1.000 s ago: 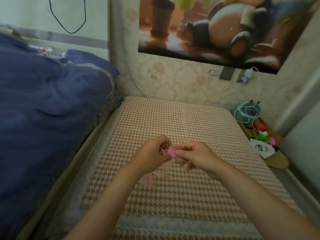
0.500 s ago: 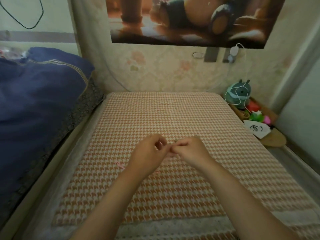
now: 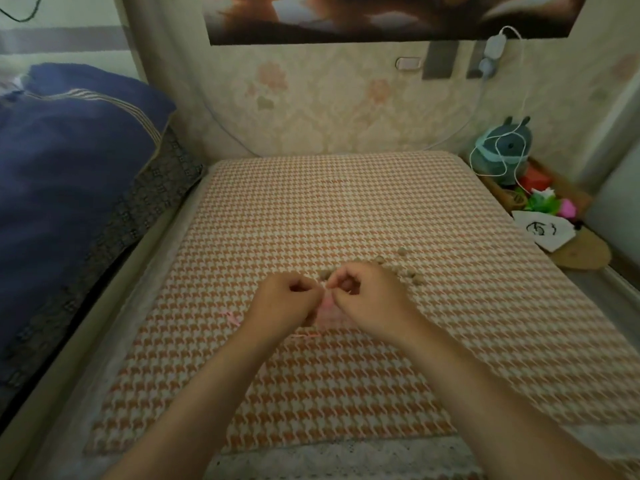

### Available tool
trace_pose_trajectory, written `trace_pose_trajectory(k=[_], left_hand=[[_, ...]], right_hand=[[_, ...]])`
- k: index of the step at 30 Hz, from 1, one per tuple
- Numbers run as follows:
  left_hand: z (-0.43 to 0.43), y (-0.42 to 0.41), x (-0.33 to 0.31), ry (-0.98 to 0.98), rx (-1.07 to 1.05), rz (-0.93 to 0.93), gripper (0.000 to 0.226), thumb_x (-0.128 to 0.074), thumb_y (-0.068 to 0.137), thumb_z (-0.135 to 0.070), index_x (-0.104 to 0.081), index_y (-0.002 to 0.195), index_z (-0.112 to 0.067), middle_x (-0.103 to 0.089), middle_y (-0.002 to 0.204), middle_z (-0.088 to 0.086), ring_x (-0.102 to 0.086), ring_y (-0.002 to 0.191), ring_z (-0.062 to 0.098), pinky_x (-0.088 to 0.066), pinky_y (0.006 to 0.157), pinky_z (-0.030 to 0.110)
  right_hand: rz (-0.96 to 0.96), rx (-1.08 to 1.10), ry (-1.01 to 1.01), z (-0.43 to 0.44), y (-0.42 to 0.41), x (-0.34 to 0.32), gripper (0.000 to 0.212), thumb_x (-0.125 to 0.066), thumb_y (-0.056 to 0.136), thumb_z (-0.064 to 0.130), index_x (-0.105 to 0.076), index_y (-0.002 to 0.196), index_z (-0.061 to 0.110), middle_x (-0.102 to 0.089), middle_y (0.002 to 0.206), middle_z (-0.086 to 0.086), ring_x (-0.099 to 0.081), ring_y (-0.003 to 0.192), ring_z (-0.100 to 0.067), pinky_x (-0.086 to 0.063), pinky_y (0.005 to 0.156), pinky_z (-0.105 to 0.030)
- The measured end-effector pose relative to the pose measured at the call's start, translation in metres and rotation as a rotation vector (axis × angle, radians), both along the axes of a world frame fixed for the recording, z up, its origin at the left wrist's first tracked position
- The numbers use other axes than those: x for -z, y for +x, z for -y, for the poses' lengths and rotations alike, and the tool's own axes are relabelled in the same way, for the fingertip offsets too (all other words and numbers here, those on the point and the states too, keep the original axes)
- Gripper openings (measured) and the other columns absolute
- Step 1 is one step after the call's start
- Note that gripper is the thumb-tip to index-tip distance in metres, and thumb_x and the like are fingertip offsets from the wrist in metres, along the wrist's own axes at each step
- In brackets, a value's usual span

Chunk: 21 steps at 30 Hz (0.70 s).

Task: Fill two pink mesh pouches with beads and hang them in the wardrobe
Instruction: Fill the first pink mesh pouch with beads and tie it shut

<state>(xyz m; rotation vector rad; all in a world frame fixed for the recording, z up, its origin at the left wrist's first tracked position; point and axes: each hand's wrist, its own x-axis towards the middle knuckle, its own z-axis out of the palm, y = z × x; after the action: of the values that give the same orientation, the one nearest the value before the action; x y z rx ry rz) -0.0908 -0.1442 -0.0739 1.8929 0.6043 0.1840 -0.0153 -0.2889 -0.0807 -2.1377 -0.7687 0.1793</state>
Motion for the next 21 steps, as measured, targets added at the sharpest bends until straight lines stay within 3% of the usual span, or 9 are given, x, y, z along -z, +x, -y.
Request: trace_pose_trajectory(k=[3,6,9,11,15,18,21], left_hand=[[-0.004,-0.004,0.001,-0.167,-0.025,-0.046,0.012,-0.064,0.089,-0.005,-0.073,0.085,0.002,-0.067,0.070,0.016,-0.063,0.058,0.020,-0.059,0.055,0.029],[-0.011,-0.008,0.001,-0.148,0.018,-0.002,0.008,-0.062,0.089,-0.002,-0.071,0.089,-0.001,-0.067,0.072,0.015,-0.064,0.059,0.019,-0.059,0.055,0.030],[-0.016,-0.011,-0.003,-0.123,0.059,0.080,0.007,-0.062,0.090,0.001,-0.063,0.095,-0.003,-0.064,0.072,0.018,-0.064,0.057,0.020,-0.059,0.056,0.034],[-0.017,-0.013,-0.005,-0.063,0.130,0.123,0.006,-0.059,0.092,0.002,-0.062,0.094,-0.003,-0.062,0.070,0.017,-0.064,0.059,0.022,-0.061,0.059,0.038],[-0.021,-0.020,-0.005,0.169,0.272,0.121,0.022,-0.055,0.094,0.000,-0.071,0.085,-0.012,-0.069,0.072,0.011,-0.067,0.063,0.024,-0.061,0.065,0.044],[-0.024,-0.025,-0.008,0.387,0.365,0.090,0.022,-0.059,0.091,-0.012,-0.074,0.085,-0.027,-0.071,0.074,-0.001,-0.067,0.071,0.022,-0.057,0.068,0.040],[-0.028,-0.027,-0.015,0.450,0.436,0.132,0.004,-0.071,0.087,-0.028,-0.075,0.088,-0.028,-0.069,0.078,-0.008,-0.063,0.074,0.007,-0.055,0.069,0.027]], right_hand=[[0.073,-0.146,-0.036,0.000,-0.004,-0.003,0.023,-0.061,0.094,0.012,-0.066,0.088,0.034,-0.067,0.085,0.012,-0.063,0.076,-0.007,-0.057,0.073,-0.042],[0.146,-0.206,-0.101,-0.002,-0.011,-0.009,0.026,-0.058,0.094,0.010,-0.078,0.099,0.027,-0.070,0.097,0.017,-0.063,0.089,-0.001,-0.055,0.082,-0.027],[0.239,-0.204,-0.188,-0.002,-0.014,-0.013,0.025,-0.063,0.088,0.021,-0.077,0.106,0.031,-0.067,0.098,0.020,-0.058,0.082,0.003,-0.049,0.072,-0.020],[0.281,-0.181,-0.237,-0.001,-0.015,-0.017,0.020,-0.070,0.089,0.030,-0.076,0.107,0.033,-0.069,0.100,0.018,-0.056,0.080,0.004,-0.047,0.073,-0.019],[0.231,-0.140,-0.202,0.002,-0.019,-0.020,0.008,-0.077,0.089,0.036,-0.080,0.094,0.030,-0.072,0.088,0.017,-0.064,0.081,0.000,-0.056,0.078,-0.031],[0.122,-0.130,-0.136,0.004,-0.021,-0.017,0.004,-0.077,0.088,0.037,-0.079,0.087,0.033,-0.071,0.083,0.020,-0.065,0.080,0.001,-0.058,0.079,-0.033],[0.042,-0.128,-0.055,0.006,-0.021,-0.017,0.005,-0.076,0.090,0.032,-0.077,0.086,0.032,-0.072,0.083,0.018,-0.066,0.079,-0.003,-0.059,0.079,-0.035]])
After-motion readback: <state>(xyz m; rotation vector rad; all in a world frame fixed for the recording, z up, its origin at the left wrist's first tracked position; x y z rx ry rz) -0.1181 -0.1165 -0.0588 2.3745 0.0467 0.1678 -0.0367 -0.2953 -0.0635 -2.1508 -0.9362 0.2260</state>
